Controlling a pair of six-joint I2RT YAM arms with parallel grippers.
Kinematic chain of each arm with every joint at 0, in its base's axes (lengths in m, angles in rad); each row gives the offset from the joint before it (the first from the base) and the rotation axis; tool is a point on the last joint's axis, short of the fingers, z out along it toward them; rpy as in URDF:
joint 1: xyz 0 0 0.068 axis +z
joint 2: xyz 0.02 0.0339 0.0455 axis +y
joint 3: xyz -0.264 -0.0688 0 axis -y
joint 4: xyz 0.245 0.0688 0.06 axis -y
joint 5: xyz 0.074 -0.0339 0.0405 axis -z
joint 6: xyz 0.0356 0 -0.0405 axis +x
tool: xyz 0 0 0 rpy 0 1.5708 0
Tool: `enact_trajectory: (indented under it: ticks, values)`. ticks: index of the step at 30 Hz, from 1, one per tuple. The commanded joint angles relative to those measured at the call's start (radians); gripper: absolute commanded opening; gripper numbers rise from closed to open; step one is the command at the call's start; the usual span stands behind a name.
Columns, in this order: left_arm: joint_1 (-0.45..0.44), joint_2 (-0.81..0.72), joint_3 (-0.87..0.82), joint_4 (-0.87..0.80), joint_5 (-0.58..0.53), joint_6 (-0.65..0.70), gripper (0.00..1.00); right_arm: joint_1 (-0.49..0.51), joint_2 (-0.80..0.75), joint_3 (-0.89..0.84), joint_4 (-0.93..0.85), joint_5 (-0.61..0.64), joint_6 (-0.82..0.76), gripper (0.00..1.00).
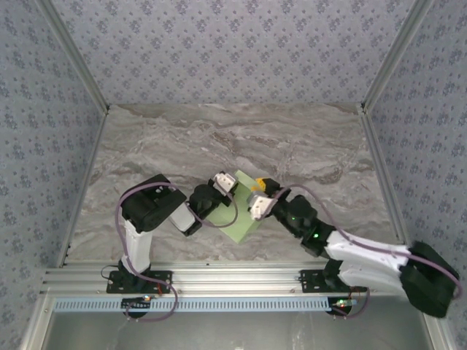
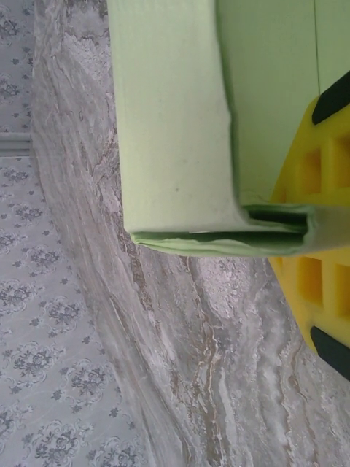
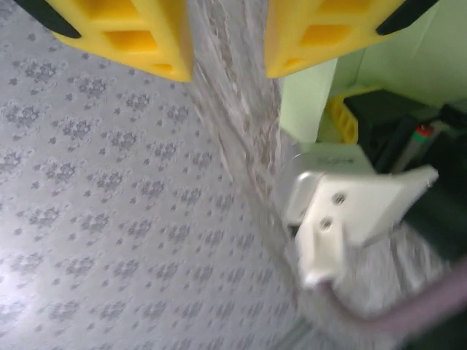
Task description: Fold the paper box
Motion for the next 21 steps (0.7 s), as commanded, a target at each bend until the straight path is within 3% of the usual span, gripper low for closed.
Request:
enact_trajectory:
  ticks: [1, 4, 7, 10, 13, 15, 18, 21]
  values:
    - [0.019, -0.010, -0.011, 0.009, 0.088, -0.011, 0.08, -0.087, -0.168, -0.022, -0.261, -0.189, 0.302, 0.41]
    - [0.030, -0.012, -0.012, 0.009, 0.140, -0.017, 0.09, -0.205, -0.304, -0.020, -0.362, -0.335, 0.425, 0.47]
    - [0.045, -0.019, -0.017, 0.010, 0.204, -0.018, 0.09, -0.380, -0.325, 0.014, -0.394, -0.435, 0.659, 0.52]
    - [0.061, -0.026, -0.020, 0.009, 0.277, -0.013, 0.10, -0.552, -0.220, 0.123, -0.487, -0.576, 0.904, 0.53]
    - [0.075, -0.017, -0.009, 0.009, 0.305, -0.028, 0.11, -0.637, -0.032, 0.317, -0.742, -0.520, 1.147, 0.72]
    - [0.081, -0.009, 0.000, 0.007, 0.322, -0.040, 0.12, -0.687, 0.149, 0.457, -0.885, -0.663, 1.189, 0.69]
    - [0.080, 0.009, 0.017, 0.006, 0.331, -0.054, 0.14, -0.685, 0.375, 0.609, -1.002, -0.842, 1.208, 0.52]
    - [0.079, 0.024, 0.018, 0.006, 0.327, -0.062, 0.15, -0.630, 0.483, 0.656, -0.997, -0.880, 1.221, 0.49]
